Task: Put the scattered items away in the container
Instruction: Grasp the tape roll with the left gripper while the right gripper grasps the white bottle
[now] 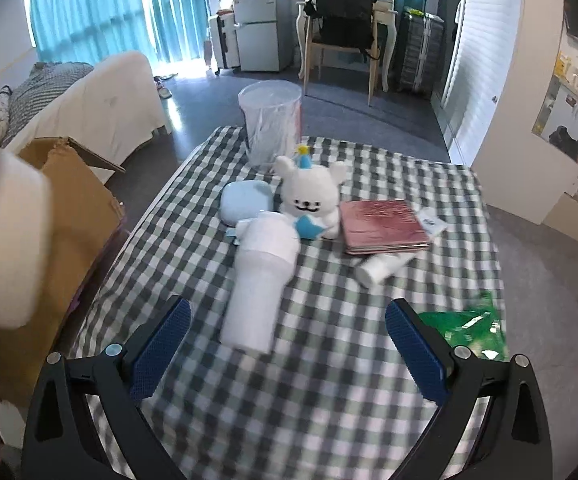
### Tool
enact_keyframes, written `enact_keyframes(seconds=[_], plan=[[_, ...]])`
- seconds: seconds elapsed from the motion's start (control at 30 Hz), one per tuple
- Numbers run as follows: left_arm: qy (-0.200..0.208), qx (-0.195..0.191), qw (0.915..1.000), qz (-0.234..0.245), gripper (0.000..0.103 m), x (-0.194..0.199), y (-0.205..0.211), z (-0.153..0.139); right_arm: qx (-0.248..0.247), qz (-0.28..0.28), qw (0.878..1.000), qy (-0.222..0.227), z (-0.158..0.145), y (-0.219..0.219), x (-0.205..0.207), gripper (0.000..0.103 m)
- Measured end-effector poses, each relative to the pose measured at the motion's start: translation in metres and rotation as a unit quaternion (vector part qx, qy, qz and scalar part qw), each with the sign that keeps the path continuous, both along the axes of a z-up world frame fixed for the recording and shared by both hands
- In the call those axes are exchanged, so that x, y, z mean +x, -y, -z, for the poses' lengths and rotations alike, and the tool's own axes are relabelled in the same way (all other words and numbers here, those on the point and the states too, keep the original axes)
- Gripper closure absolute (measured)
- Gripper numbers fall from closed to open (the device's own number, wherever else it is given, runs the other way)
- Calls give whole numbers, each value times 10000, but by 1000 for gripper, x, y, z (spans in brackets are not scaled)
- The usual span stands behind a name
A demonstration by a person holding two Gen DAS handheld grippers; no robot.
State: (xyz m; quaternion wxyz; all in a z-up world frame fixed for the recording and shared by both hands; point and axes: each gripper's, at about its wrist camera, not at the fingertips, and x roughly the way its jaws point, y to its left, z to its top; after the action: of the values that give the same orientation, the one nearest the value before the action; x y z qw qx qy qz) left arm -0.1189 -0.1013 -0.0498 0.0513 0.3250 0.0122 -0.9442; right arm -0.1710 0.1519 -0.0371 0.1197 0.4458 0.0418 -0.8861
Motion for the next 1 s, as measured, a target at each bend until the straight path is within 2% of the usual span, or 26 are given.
enact_keyframes(seconds=[0.3,0.57,0.6,0.67,0.7,0.73,0.8,0.87,0.93,1.0], plan=[[-216,83,9996,-150,96,30,26,-28,109,210,9997,31,14,32,-10,4],[-303,69,9990,-332,96,46,45,-38,532,371,9977,200,31,49,-18,5],[-307,70,9989,-342,96,47,46,-39,545,377,9975,229,34,49,-18,8],[-313,74,9988,-362,96,48,48,-39,555,432,9971,296,38,48,-18,22],[-317,75,9988,-369,96,48,48,-40,553,455,9968,358,41,47,-19,33],[-322,75,9987,-376,96,49,48,-40,535,456,9966,420,43,47,-20,37],[-323,81,9987,-387,96,50,49,-39,559,451,9966,392,43,47,-19,39],[-326,83,9986,-397,96,51,49,-40,589,430,9966,375,42,49,-18,47],[-323,83,9986,-403,96,52,48,-39,658,442,9963,339,40,51,-17,68],[-325,85,9986,-405,96,53,49,-39,658,429,9963,359,39,52,-18,69]])
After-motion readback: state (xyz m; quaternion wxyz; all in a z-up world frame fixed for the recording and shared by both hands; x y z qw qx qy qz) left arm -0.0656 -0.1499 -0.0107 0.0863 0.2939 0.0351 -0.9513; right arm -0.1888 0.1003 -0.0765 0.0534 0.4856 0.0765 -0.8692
